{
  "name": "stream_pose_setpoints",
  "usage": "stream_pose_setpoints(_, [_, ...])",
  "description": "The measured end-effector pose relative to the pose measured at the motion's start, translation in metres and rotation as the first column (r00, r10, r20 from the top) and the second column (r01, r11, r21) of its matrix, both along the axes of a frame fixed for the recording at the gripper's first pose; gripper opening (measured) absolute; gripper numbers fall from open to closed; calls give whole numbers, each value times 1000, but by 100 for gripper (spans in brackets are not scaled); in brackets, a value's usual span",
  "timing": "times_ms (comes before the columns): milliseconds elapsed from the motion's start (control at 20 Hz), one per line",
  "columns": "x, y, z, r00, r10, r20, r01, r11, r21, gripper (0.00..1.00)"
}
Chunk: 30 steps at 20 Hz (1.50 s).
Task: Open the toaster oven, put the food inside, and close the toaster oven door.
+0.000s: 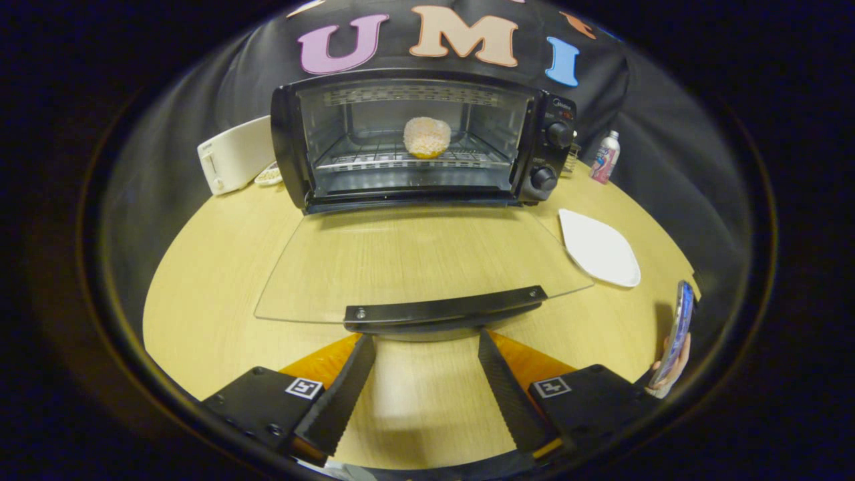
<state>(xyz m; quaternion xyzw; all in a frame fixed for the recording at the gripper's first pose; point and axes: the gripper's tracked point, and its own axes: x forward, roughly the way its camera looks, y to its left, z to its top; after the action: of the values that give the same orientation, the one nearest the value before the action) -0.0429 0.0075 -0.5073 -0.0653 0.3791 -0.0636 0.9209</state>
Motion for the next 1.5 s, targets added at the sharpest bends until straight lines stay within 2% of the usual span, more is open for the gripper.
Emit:
stream_pose_setpoints(250, [0,-1,11,1000,10,-14,-11,998,-66,98])
stream_pose_setpoints(550, [9,1,47,997,7,77,-1,997,-72,98])
stream_pose_setpoints(900, [34,-3,89,988,28,151,2,980,-198,99])
stream_pose_setpoints(1250, [69,7,133,967,24,252,9,991,-131,99])
stream_pose_setpoints(1500, [108,34,163,932,63,356,-73,997,16,99])
